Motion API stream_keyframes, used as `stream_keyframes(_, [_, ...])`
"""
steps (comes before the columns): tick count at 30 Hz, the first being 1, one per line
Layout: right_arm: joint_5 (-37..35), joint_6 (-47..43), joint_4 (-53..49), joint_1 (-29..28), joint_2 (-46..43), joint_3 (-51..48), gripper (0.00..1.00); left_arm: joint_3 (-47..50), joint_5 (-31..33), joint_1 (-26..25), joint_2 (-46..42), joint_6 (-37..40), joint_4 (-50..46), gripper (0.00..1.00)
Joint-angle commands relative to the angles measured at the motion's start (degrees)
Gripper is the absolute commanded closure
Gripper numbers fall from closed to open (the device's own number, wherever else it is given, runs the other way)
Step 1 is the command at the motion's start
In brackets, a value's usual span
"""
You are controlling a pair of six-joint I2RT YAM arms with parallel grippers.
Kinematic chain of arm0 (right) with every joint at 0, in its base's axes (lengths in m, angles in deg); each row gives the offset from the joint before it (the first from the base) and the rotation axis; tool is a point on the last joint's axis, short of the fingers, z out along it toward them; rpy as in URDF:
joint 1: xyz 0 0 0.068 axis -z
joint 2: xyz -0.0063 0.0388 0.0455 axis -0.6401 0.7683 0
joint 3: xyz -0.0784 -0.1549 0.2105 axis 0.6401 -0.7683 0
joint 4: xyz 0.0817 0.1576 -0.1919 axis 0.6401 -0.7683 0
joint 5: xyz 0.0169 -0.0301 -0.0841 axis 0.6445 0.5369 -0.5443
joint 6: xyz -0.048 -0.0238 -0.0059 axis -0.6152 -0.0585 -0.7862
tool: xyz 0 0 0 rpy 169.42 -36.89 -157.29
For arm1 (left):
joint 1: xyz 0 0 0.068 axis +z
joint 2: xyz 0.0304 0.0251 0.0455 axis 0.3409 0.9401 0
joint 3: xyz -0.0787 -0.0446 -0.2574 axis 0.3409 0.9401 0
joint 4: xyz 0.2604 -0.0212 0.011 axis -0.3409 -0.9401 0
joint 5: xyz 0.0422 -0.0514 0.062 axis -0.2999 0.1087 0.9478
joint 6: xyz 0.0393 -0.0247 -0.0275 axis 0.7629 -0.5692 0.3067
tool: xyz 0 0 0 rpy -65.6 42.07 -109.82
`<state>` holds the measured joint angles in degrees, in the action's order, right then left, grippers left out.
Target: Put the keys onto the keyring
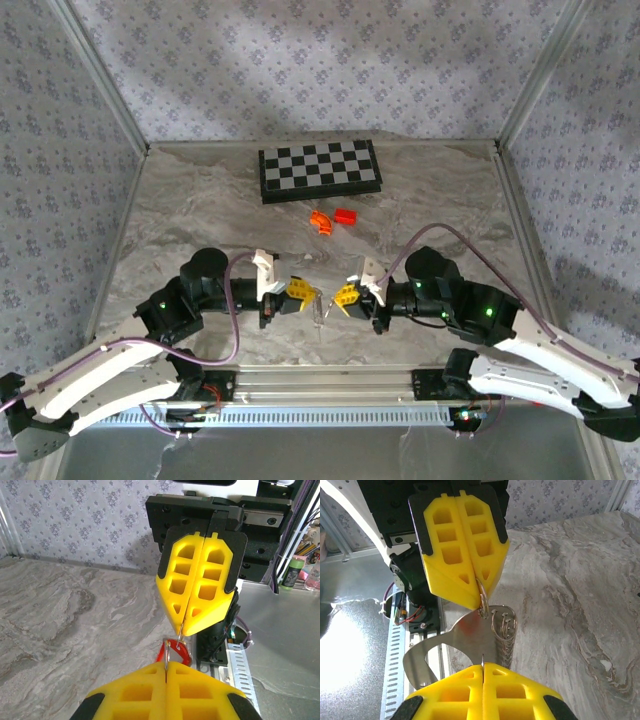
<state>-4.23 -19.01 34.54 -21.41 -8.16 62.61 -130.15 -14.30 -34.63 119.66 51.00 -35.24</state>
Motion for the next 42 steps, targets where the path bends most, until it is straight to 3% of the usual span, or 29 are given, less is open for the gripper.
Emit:
stream_keyframes(1, [-1.5,1.2,-1.2,-0.8,0.8,2.7,1.00,-2.0,-0.7,-0.6,-0.2,1.0,1.2,1.00])
stream_keyframes(8, [-6.0,1.2,-1.6,-2.9,2.1,3.8,1.00,-1.7,-0.9,-0.7,0.1,1.1,1.1,1.00])
stream_keyframes(42, [-4.1,1.4,1.1,-3.6,2.9,4.2,1.00,-1.0,-1.7,-1.1,0.4,1.2,1.5,1.00])
